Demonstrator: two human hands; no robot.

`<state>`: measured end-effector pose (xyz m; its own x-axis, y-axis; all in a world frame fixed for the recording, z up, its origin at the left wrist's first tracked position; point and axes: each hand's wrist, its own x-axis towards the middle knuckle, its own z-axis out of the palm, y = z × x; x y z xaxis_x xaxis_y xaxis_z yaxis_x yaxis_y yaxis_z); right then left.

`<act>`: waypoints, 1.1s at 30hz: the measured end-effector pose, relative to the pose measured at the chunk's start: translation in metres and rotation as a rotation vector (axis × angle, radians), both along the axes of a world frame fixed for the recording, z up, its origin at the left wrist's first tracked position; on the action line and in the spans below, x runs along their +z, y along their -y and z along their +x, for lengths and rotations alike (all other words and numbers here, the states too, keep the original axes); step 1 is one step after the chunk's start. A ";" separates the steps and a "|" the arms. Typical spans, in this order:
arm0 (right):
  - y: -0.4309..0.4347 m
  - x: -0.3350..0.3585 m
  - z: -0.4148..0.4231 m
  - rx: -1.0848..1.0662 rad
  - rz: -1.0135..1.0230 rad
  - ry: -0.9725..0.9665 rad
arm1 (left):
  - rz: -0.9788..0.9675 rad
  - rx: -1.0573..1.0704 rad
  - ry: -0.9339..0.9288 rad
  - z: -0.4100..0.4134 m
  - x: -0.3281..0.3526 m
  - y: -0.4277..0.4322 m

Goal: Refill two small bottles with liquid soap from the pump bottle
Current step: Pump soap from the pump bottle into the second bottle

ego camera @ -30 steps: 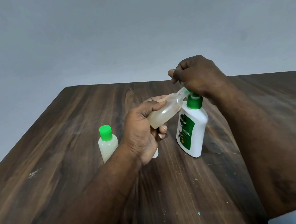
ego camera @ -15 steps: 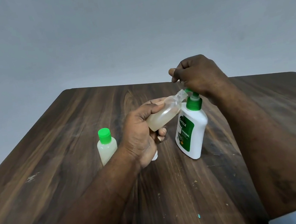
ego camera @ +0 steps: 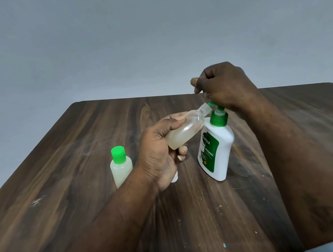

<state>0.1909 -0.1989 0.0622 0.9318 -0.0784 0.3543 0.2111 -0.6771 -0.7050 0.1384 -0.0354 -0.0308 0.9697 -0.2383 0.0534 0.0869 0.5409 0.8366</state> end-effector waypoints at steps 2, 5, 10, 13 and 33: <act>-0.001 -0.001 0.001 0.016 0.002 -0.020 | 0.000 -0.001 0.001 0.001 0.000 0.000; -0.005 -0.003 0.000 0.029 -0.035 -0.056 | -0.002 -0.001 -0.002 0.002 -0.001 0.000; -0.003 -0.005 0.001 0.031 -0.026 -0.070 | 0.006 -0.005 0.003 0.002 -0.001 0.000; -0.001 -0.004 0.003 0.026 -0.005 -0.053 | 0.001 -0.011 -0.005 0.003 -0.001 0.000; -0.001 -0.003 0.002 0.042 0.036 -0.019 | -0.023 -0.012 -0.005 0.001 0.000 0.000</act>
<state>0.1924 -0.1983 0.0595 0.9410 -0.0520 0.3344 0.2250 -0.6418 -0.7331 0.1392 -0.0356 -0.0304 0.9669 -0.2492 0.0544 0.0977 0.5591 0.8233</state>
